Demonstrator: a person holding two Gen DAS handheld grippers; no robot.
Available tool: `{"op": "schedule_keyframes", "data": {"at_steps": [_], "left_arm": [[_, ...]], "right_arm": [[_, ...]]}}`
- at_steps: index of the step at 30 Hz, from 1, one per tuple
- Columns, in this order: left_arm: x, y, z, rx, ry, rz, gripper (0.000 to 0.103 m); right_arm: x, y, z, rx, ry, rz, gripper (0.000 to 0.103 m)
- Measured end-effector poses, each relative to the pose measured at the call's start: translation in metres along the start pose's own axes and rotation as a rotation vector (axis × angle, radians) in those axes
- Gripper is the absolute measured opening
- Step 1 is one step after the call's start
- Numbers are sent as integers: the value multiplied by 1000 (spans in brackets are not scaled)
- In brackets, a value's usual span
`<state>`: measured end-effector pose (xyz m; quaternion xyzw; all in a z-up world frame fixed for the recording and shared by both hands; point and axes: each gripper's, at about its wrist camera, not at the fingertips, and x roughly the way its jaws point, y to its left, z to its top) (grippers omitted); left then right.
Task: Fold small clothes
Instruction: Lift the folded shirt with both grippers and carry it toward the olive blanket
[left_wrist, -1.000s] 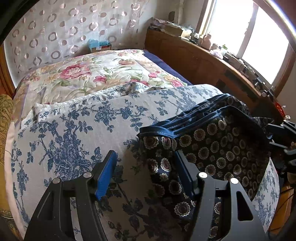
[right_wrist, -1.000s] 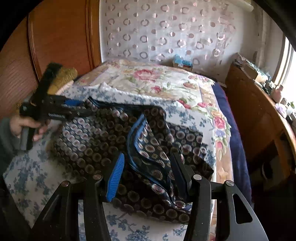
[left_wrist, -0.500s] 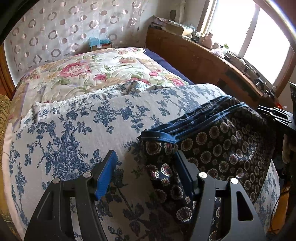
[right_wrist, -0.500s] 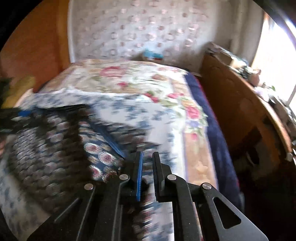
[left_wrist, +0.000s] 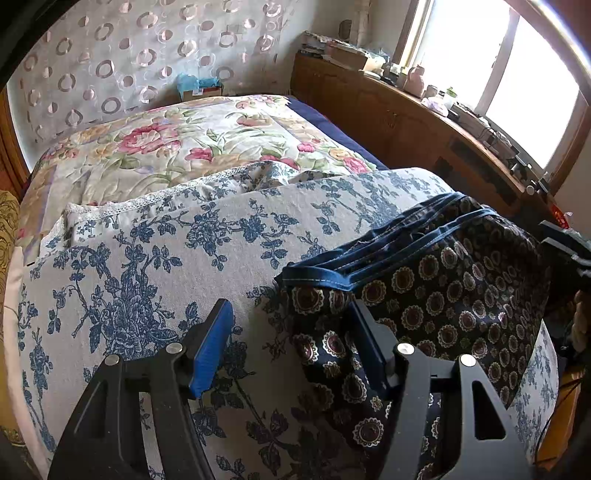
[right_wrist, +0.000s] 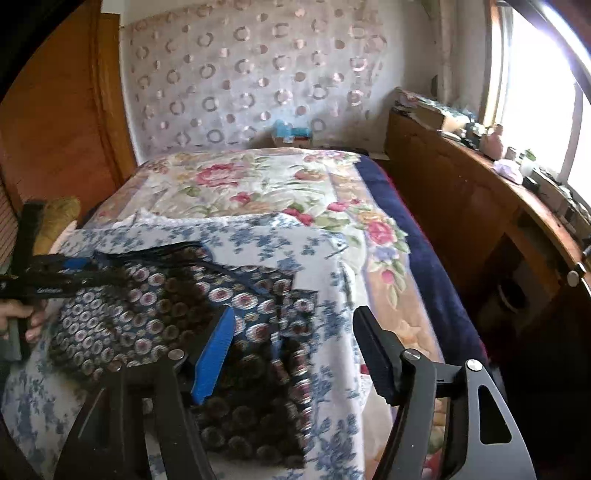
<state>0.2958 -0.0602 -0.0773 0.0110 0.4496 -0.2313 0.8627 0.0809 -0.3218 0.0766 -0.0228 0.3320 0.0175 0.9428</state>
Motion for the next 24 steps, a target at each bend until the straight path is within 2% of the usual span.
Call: {"op": "schedule_keyframes", "data": {"at_steps": [7,12,15,18,21,22,24], "left_arm": [[-1,4,5,0,13,-9,65],[3,3,9,-6,14,-36,65],[5,1,10,5,11,-66,56],[7,-6,9,21,13,-65,55],[8,-11,10,16,26,-89,38],[8,-12,10,16,29,-90,37],[7,-15,10,19,31,-92,17]], "right_arm": [[64,-24,-17,66,155,55,73],[81,-46,-18,120,153,130,73],[87,-48,-16,92,143,132,73],[91,-43,-15,74,133,156,68],[95,-38,-16,35,141,173,56],[94,-39,-16,35,144,193,49],[95,-40,-15,28,142,196,44]]}}
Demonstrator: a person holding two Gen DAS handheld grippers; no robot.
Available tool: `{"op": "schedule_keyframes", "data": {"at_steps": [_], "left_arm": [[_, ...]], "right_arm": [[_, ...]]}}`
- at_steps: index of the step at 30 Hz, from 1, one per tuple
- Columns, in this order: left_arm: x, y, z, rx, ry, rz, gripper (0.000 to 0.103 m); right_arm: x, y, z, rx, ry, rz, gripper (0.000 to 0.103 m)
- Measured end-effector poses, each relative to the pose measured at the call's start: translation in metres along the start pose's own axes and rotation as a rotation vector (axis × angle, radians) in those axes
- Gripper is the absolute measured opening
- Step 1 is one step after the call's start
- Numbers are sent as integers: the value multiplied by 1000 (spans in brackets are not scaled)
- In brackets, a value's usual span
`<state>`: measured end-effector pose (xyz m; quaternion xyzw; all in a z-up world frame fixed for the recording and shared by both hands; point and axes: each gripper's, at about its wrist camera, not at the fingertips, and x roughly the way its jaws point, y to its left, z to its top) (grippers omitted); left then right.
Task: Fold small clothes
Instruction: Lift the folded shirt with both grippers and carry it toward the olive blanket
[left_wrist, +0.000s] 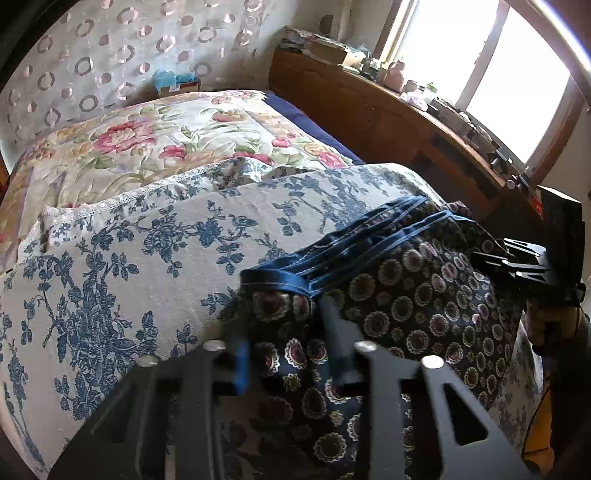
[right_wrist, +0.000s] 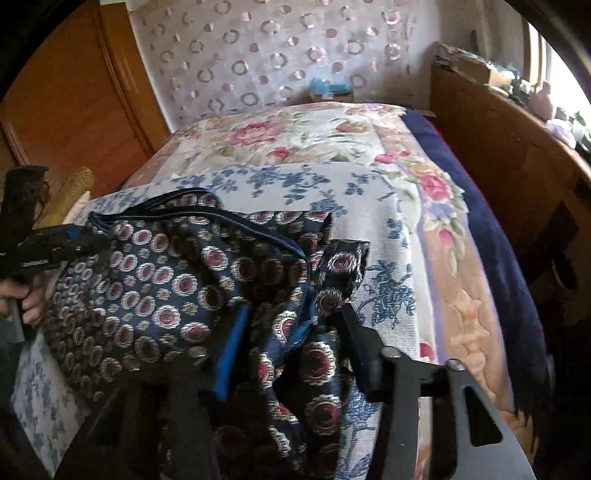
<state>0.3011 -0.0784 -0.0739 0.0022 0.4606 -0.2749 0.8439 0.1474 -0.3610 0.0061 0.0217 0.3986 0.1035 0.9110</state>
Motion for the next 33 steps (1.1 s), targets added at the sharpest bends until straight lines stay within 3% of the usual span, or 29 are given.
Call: {"op": "schedule_keyframes", "data": {"at_steps": [2,4,5,13,20,33], "left_arm": [[-3,-2,-1,-9,-3,-19,9],[-16,-10,-2,12,-31,12,6],[-23,-14,-2,18,-50,15,6],[-107,-35,-6,23,-240,2,5],[-155,-16,-9,-20,-355,60,5],[-214,50,-41,-107,-467,252,5]], "right_arm": [[-2,2,-1,-5,-2,13,26],[-6,3,-3,-13,-9,35,12],[-7,3,-3,-17,-13,52,10],[-49,16,-3,-34,-160,58,8],[-80,44,11,-132,-277,82,8],[-36,114,79,-378,-314,147,8]]}}
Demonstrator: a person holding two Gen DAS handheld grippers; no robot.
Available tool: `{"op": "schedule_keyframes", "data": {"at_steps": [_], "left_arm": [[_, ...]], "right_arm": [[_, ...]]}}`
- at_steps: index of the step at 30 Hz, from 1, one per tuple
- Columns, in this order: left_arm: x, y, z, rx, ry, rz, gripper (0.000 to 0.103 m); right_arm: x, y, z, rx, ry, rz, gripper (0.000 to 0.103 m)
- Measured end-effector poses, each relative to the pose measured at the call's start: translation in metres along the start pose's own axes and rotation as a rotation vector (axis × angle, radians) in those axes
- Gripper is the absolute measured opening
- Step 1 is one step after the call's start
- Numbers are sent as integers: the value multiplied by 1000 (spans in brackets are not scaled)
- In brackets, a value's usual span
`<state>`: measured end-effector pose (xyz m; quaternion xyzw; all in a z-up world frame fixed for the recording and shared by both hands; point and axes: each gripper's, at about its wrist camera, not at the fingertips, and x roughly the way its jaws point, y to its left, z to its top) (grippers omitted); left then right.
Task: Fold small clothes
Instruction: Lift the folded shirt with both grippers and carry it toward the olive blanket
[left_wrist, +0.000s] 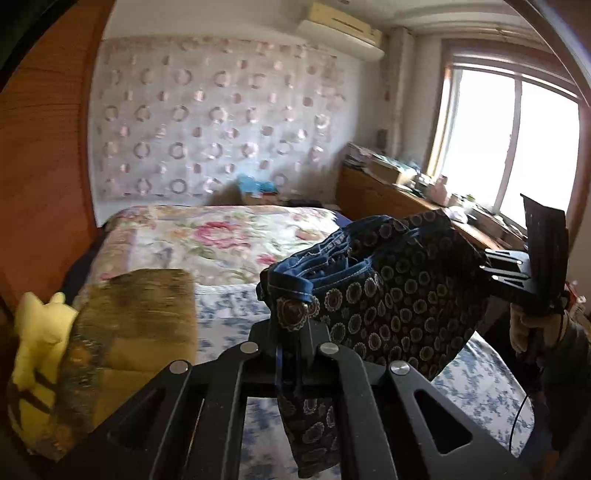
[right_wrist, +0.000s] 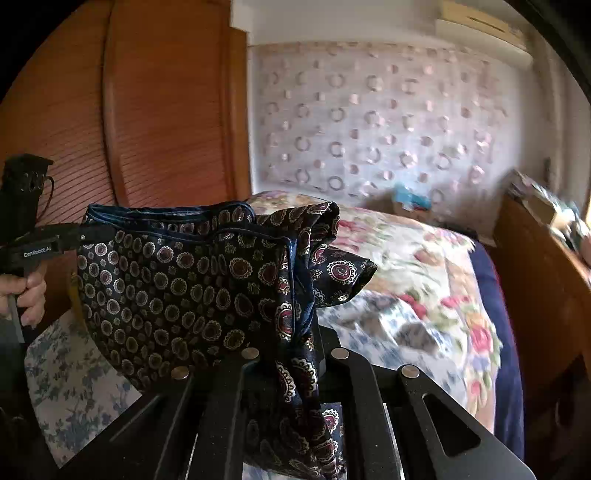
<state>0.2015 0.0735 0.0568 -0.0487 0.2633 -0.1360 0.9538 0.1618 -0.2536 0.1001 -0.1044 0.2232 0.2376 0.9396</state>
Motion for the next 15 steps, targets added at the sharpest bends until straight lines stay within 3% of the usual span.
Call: {"op": "schedule_keyframes", "data": {"at_steps": [10,15], "left_arm": [[-51,61,-26,-110,-74,99,5],[-65,89,-52,-163,-81,175,5]], "right_arm": [[75,21,73,-217,12,142,8],[123,52,111,-348,24,231,8]]}}
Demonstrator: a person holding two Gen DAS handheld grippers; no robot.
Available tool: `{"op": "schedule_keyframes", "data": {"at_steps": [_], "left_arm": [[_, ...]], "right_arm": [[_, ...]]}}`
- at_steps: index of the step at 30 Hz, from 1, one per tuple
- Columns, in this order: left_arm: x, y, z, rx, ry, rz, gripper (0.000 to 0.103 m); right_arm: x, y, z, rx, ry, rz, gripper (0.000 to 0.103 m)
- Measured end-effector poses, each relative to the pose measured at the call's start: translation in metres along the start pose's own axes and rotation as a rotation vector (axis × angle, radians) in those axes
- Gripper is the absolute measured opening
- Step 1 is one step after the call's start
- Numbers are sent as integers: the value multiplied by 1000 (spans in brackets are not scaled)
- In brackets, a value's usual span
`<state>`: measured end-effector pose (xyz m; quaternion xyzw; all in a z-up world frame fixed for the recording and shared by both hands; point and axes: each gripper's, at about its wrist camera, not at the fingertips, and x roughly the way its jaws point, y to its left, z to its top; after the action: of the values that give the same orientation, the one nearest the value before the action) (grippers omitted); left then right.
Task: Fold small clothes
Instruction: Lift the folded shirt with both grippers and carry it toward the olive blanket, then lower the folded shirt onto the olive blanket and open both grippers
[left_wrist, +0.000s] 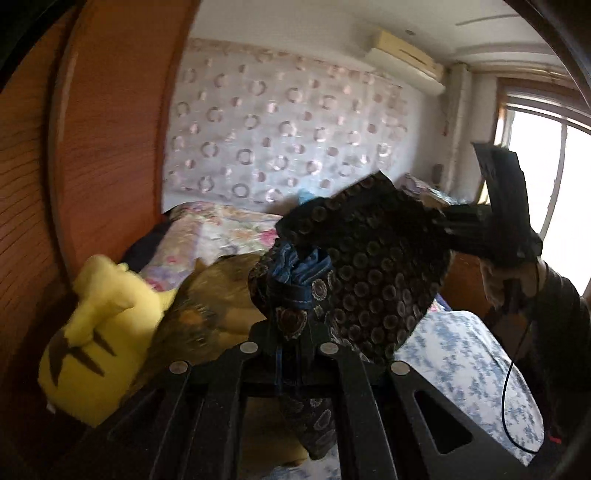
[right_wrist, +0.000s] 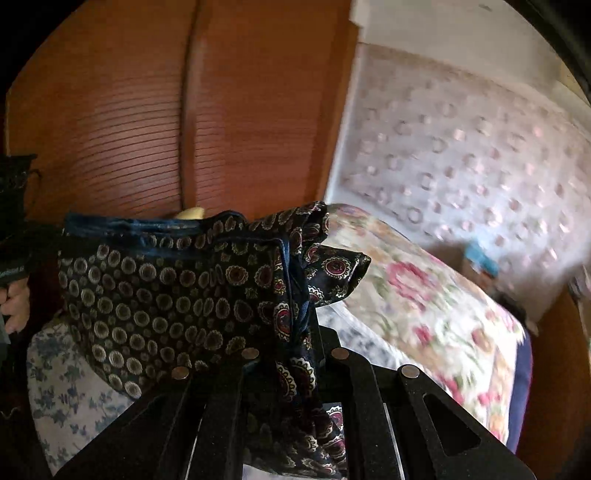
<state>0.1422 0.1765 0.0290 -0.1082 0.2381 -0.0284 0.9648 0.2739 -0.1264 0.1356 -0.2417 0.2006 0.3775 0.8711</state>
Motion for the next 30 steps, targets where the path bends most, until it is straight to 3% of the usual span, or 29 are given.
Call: {"op": "schedule_keyframes", "data": {"at_steps": [8,15,16,18,19,20,26,30], "left_arm": [[6,47,-33,-111,37,88,5],[10,70,-50,-178,48,134,5],[9,72,-51,-176,51,142,5],[12,73,-53,-176,59,159,5],[12,73,-52,-182,58,165,5],[13,74,-54,-191,58,174,5],[21,82,-60,-219,87,197,5],[21,82,-65,-208,100,215,5]], "right_arm": [[87,12,50,-171,42,88,8],[135,16,68,-112,14,54,6],[138,20,65,-104,14,53,9],[144,28,64,-88,14,34,29],[140,26,60,-76,7,31,46],[134,28,60,-64,-3,26,56],[115,26,41,-2,-41,-61,63],[99,37,8,46,-22,43,63]]}}
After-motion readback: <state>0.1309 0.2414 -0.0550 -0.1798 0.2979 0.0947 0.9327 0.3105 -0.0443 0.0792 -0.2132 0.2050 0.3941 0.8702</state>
